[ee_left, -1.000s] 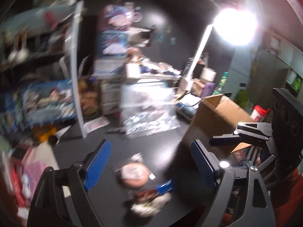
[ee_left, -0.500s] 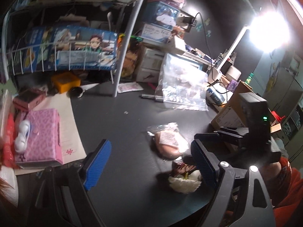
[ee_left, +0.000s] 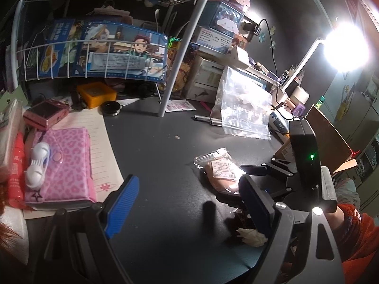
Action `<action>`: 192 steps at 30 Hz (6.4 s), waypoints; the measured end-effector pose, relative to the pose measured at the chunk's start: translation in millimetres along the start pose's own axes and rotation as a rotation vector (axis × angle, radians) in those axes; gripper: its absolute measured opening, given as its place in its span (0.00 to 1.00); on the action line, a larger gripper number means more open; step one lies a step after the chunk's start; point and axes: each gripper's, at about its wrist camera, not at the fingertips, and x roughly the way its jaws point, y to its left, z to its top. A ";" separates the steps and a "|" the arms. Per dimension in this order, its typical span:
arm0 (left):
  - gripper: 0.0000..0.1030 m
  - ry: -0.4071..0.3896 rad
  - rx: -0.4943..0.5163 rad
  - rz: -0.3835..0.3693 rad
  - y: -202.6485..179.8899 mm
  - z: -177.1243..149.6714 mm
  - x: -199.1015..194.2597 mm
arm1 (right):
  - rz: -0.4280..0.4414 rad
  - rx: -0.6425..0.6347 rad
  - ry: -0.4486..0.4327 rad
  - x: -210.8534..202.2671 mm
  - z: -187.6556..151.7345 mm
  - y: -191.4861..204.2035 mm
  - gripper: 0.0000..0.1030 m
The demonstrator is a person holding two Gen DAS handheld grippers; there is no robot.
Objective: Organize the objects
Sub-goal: 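Grasp the pink sponge in its clear bag with the right tool, then carry the sponge bag to the box with the right tool while the left tool clamps it, then open both tools to drop the sponge bag into the box, return, then grasp the white flower trinket with the right tool while the left tool approaches, then carry the flower over the box with the right tool and release it, then reach both tools to the small white plush and grasp it with the right tool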
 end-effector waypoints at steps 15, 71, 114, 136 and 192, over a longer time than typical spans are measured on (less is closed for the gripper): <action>0.82 0.017 0.031 -0.036 -20.2 9.1 -0.5 | 0.031 -0.030 -0.088 -30.4 -0.3 -1.9 0.60; 0.74 0.000 0.343 -0.315 -275.0 113.9 33.6 | -0.021 0.130 -0.332 -263.4 -86.5 -188.8 0.72; 0.83 0.012 0.017 -0.070 -20.6 -34.8 -9.4 | 0.180 0.071 -0.181 -59.6 -90.8 36.2 0.30; 0.55 0.061 0.149 -0.330 -100.0 1.7 -23.0 | 0.185 -0.125 -0.375 -145.9 -54.5 26.7 0.18; 0.81 -0.058 0.307 -0.237 -219.1 99.5 5.1 | 0.077 -0.045 -0.429 -263.8 -65.2 -105.0 0.53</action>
